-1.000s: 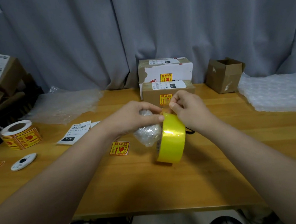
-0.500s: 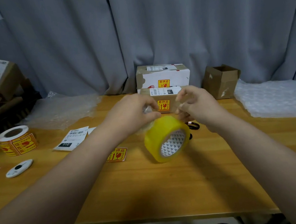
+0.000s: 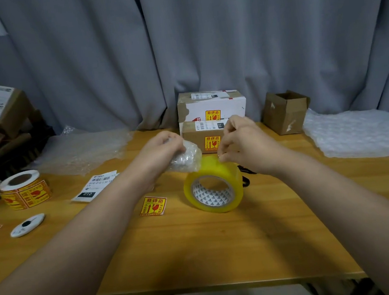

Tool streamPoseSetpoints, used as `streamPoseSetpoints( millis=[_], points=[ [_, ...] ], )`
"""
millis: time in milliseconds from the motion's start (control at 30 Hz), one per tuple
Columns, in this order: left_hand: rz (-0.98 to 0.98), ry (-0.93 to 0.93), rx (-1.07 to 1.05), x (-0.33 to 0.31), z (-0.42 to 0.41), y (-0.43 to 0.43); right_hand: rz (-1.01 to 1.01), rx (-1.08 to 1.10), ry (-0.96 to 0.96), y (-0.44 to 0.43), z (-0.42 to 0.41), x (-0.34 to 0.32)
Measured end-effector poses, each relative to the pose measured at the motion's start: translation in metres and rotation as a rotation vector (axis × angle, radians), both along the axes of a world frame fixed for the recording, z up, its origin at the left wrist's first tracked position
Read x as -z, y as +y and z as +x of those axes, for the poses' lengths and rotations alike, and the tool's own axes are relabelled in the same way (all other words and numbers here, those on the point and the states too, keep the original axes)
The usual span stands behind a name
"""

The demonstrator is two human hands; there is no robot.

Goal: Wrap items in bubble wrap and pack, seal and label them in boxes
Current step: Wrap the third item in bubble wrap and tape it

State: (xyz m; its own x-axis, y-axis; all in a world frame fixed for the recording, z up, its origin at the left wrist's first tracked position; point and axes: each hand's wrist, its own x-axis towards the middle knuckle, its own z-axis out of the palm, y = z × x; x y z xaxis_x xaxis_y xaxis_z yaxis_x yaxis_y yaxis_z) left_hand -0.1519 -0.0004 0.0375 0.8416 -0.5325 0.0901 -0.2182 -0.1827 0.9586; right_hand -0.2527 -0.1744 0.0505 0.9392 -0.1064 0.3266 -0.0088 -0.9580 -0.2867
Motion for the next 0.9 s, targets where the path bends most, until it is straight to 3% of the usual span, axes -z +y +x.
streamPoseSetpoints(
  millis=[233,400,633,900],
  points=[
    [-0.271,-0.120,-0.066,0.006,-0.001,0.002,0.062,-0.098,0.000,0.000,0.002,0.004],
    [-0.249,-0.382,0.024,0.017,-0.005,-0.004,-0.036,-0.098,0.027,0.005,0.001,-0.003],
    [-0.244,-0.405,0.093,0.027,-0.002,-0.009,-0.093,-0.097,0.007,0.008,0.000,-0.003],
    [-0.103,-0.599,0.123,0.028,0.001,-0.005,-0.039,-0.173,-0.034,0.008,-0.002,0.003]
  ],
)
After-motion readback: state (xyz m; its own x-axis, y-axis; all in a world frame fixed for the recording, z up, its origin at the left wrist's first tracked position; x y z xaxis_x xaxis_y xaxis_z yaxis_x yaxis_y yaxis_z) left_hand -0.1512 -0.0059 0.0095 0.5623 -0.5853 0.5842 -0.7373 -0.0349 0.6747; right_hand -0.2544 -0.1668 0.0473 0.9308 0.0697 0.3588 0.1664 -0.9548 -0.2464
